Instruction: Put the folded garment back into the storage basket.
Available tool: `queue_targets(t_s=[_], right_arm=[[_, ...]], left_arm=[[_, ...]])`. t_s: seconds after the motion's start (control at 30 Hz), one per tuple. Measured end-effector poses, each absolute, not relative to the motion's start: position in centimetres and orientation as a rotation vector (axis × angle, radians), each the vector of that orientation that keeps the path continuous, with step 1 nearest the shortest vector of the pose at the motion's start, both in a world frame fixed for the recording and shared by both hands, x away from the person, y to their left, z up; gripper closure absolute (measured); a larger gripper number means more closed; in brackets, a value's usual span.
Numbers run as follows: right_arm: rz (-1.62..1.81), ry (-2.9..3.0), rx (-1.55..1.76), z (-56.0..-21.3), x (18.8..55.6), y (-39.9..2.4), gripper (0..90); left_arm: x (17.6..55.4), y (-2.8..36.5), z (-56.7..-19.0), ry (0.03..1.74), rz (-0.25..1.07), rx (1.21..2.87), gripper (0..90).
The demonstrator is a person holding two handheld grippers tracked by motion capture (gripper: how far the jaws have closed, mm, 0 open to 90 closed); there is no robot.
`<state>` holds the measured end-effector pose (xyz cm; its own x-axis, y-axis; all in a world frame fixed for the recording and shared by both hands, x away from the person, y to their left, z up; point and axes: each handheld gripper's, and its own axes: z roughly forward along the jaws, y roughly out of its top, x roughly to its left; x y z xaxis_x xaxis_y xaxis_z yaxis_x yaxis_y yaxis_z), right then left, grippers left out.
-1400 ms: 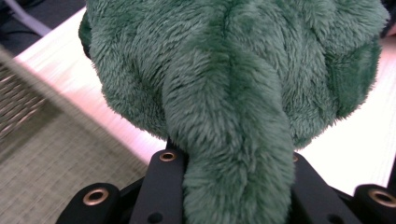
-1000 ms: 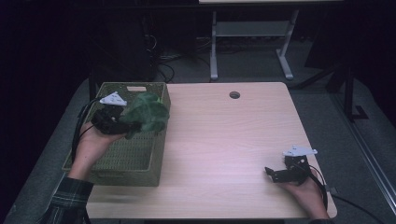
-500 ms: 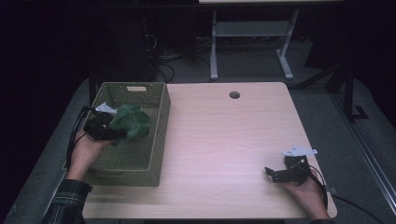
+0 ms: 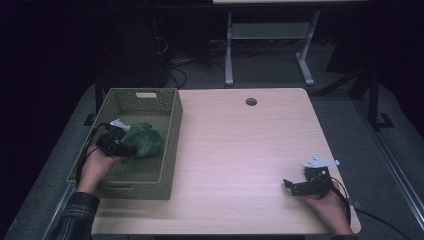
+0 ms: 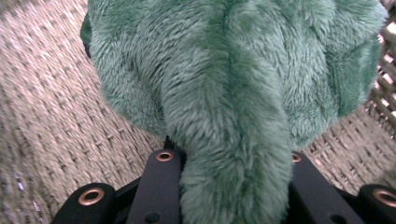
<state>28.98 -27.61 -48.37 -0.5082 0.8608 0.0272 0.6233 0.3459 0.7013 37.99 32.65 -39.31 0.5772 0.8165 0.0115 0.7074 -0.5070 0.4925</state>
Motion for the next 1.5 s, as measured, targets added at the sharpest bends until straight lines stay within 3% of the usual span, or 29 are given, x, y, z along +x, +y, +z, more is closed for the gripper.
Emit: queue_targets(t_s=[0.3, 0.47, 0.63, 1.1, 1.5], right_arm=[[0.949, 2.269, 1.308, -48.4, 29.0, -27.6, 1.1], [0.949, 2.272, 1.303, -48.4, 29.0, -27.6, 1.1], [0.95, 2.272, 1.303, -48.4, 29.0, -27.6, 1.1], [0.95, 2.271, 1.304, -48.4, 28.9, -27.5, 1.1], [0.95, 2.271, 1.304, -48.4, 28.9, -27.5, 1.1]], left_arm=[[38.2, 32.4, -40.4, 1.229, 0.286, 2.41, 62.5], [38.4, 32.6, -40.6, 1.242, 0.253, 2.374, 38.8], [38.2, 32.9, -40.1, 1.232, 0.327, 2.355, 17.2], [37.2, 32.3, -37.2, 1.166, 0.38, 2.265, 14.0], [36.3, 28.0, -34.1, 1.046, 0.407, 2.195, 14.0]])
